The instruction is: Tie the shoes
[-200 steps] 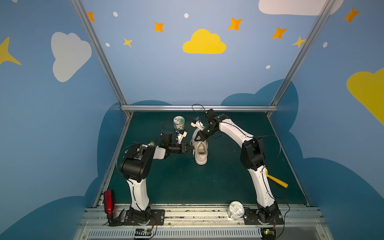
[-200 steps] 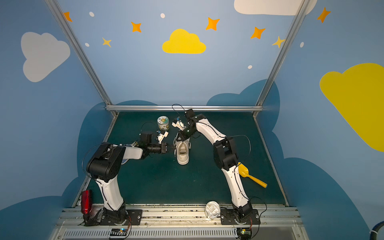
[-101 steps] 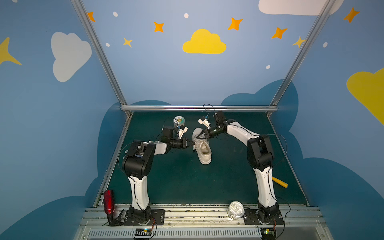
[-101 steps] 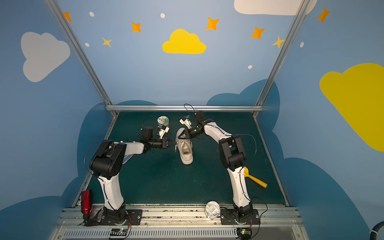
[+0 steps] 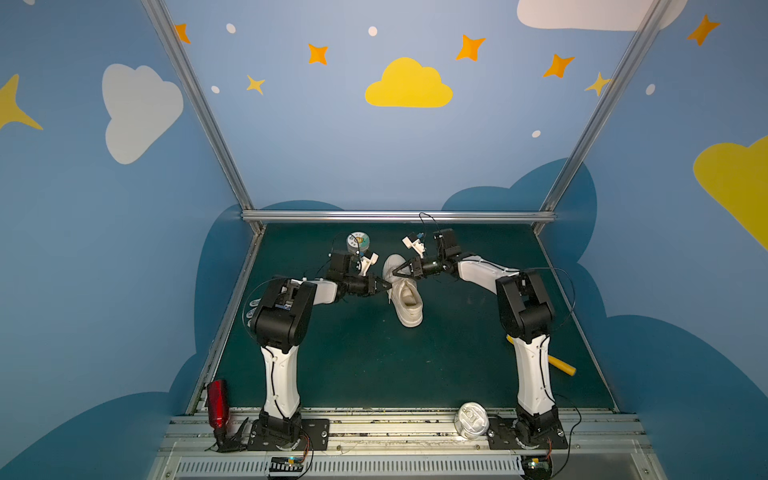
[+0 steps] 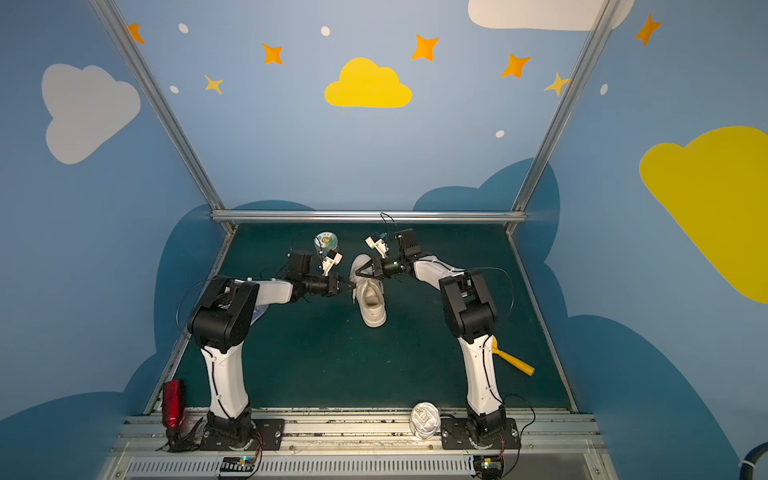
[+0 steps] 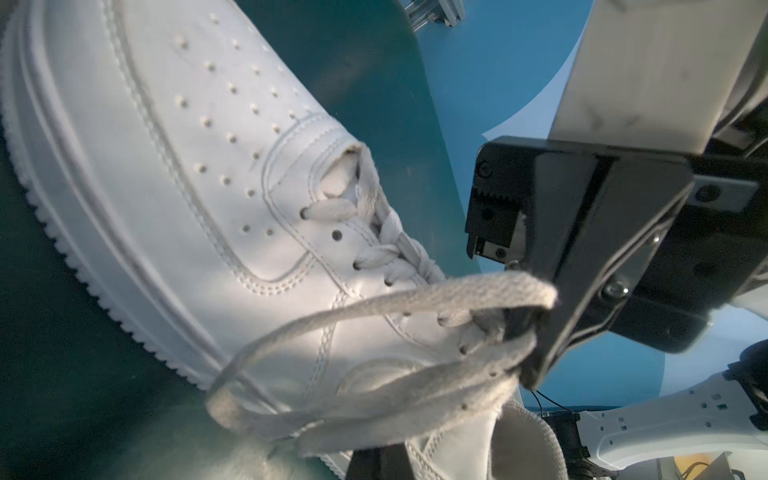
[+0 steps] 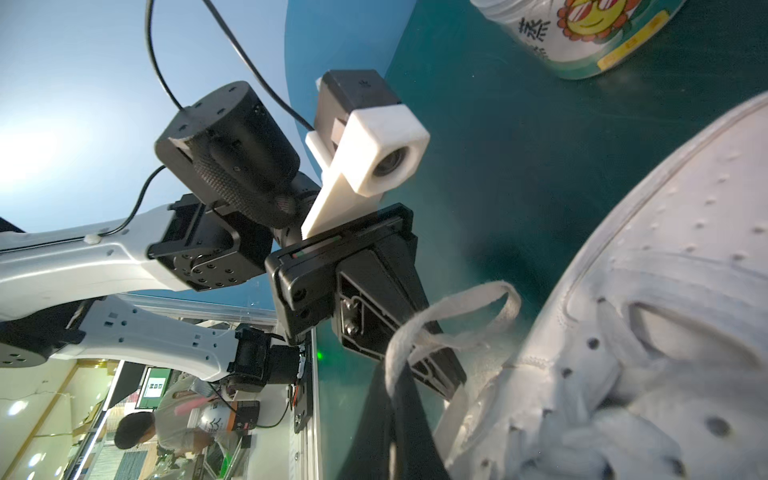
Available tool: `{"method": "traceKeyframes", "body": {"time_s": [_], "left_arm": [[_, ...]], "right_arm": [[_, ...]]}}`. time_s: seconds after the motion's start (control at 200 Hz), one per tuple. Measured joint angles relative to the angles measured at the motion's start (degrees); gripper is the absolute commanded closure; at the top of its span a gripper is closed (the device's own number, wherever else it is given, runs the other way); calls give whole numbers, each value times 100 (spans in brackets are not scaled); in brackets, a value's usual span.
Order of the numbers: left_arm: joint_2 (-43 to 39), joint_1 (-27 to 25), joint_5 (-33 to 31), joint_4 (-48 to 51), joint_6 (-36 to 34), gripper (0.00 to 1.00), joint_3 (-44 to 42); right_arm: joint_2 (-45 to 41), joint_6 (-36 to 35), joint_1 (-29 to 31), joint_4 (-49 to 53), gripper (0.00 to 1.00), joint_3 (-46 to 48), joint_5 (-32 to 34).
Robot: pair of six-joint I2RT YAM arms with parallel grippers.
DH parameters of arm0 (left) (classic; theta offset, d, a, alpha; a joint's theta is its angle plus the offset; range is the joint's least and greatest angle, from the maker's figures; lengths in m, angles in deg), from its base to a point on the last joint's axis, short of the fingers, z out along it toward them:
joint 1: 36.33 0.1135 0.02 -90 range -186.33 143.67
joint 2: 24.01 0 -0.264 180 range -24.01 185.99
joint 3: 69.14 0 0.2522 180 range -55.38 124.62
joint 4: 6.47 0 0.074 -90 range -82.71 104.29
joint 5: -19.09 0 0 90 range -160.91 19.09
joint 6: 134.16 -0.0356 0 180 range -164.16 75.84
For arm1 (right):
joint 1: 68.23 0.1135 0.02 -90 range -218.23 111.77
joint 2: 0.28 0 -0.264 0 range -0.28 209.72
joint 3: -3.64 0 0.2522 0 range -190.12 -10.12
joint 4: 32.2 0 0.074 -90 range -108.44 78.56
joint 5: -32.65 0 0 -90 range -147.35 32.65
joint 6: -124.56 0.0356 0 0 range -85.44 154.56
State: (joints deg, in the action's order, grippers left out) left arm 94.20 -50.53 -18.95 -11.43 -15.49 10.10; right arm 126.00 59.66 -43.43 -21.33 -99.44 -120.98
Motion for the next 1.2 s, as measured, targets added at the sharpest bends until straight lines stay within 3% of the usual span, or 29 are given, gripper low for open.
{"method": "traceKeyframes", "body": {"time_s": [0.225,0.711,0.981,1.086,1.196], "left_arm": [[219,7,17,505,-175,97,632],[938,55,487,1471,-619,97,1788],[1132,59,756,2090,-994,97,2715],[1134,63,767,2260,-1113,88,2898],[1134,92,789,2273,-1097,86,2824]], "right_arm": [[-63,343,-50,-1126,100,501,-354],[-85,157,-68,-1908,100,566,-970],[-133,-1530,-46,-162,100,487,-981],[-232,-2302,-42,546,100,398,-835],[-350,-3112,-20,1298,100,289,-577]]}}
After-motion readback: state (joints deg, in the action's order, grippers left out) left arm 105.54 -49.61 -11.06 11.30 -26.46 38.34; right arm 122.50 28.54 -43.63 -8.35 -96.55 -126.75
